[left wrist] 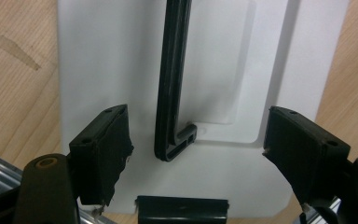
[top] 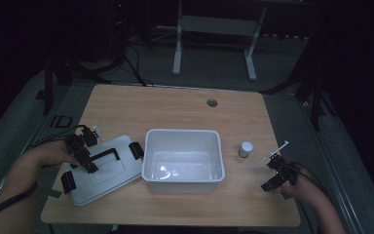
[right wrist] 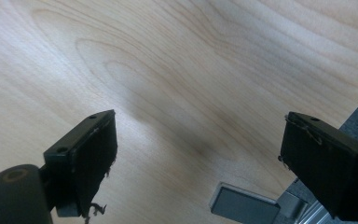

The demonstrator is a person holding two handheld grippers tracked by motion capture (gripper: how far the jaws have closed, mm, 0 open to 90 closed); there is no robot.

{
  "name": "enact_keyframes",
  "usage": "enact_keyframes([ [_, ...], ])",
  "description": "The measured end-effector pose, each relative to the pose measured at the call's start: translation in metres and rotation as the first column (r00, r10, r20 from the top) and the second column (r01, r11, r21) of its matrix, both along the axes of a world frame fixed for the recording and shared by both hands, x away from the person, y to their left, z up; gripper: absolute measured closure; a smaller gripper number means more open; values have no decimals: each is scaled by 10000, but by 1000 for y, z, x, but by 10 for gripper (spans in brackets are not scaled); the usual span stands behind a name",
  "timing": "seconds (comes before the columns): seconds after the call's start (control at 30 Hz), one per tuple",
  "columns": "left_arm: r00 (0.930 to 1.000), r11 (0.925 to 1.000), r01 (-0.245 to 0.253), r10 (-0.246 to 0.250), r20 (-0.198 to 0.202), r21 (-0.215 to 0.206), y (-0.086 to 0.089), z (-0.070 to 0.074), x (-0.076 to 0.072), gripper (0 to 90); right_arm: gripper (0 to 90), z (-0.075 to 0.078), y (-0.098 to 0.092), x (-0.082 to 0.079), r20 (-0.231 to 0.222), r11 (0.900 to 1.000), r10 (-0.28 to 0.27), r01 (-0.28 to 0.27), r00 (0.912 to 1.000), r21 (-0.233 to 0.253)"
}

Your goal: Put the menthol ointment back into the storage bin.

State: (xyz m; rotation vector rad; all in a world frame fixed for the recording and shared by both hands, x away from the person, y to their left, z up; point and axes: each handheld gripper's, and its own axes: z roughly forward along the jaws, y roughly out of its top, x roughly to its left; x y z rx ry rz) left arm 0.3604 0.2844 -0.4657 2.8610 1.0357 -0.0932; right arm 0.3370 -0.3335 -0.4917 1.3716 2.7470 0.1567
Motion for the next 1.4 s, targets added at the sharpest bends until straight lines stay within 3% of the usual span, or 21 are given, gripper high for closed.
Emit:
enact_keyframes([
  [0.3, 10000, 10000, -49, 50, 31, -69, 0, 0, -1, 227, 130, 5, 0, 17, -304, 9998, -105, 99, 9995, -195],
  [0.83, 9999, 9998, -102, 101, -75, -160, 3, -4, -2, 227, 143, 15, 8, 50, -154, 9988, -330, 325, 9993, -355],
  [1.1, 9999, 9997, -39, 36, -132, -221, 0, -5, -2, 226, 146, 23, 21, 70, 23, 9986, -427, 427, 9991, -305],
  [1.4, 9998, 9997, -38, 34, -182, -224, 1, -7, -1, 227, 177, 20, 37, 86, -146, 9993, -368, 367, 9992, -86],
])
